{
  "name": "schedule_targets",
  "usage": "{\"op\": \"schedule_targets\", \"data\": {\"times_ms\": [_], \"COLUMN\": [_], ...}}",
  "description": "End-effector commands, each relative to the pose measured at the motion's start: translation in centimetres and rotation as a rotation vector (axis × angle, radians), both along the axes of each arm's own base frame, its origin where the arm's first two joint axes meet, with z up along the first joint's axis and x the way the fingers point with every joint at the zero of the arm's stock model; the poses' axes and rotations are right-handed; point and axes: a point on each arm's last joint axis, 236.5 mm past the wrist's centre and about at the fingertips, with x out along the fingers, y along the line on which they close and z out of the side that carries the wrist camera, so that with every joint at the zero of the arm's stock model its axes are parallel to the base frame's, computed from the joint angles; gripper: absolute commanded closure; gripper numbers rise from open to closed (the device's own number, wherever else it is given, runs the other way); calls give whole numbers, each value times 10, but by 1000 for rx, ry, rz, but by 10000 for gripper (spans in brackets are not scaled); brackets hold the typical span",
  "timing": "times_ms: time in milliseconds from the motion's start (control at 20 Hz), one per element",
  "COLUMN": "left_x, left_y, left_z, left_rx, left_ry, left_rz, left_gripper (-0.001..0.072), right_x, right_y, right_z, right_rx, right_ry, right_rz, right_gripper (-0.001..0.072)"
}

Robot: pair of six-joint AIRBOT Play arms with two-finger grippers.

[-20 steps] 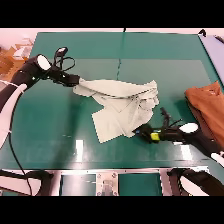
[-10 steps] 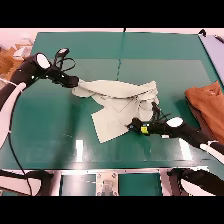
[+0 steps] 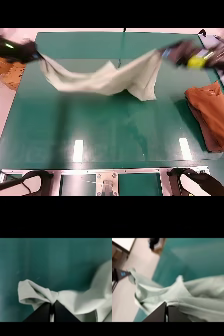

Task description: Fold the shirts.

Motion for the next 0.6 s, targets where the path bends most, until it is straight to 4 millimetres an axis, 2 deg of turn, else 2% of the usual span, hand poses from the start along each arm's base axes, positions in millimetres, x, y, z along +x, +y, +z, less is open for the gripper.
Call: {"op": "schedule_targets", "data": {"times_ms": [0,100,150,250,400,550], "left_x": [-48,-81,-100,-131,-161,-193], "left_y": [-17,-26,-32,-38,-33,-31], "left_z": [147,222,256,307,348,375], "left_rx": [-368,-531,-603,-655,-673,-551], "left_ry": [-307,-487,-579,-759,-916,-1102], "left_rz": [-8,-30,-52,-76,-15,25], "left_gripper": [677,677,677,677,677,677], "right_x": [-43,-70,-82,-106,-132,-146], "right_y": [-21,-31,-34,-35,-39,-68], "right_z": [146,201,220,248,268,283], "right_rx": [-50,-65,-66,-70,-71,-166], "right_ry": [-308,-442,-491,-579,-653,-741], "right_rz": [-64,-128,-148,-171,-222,-393], "right_gripper": [697,696,697,697,696,697]}}
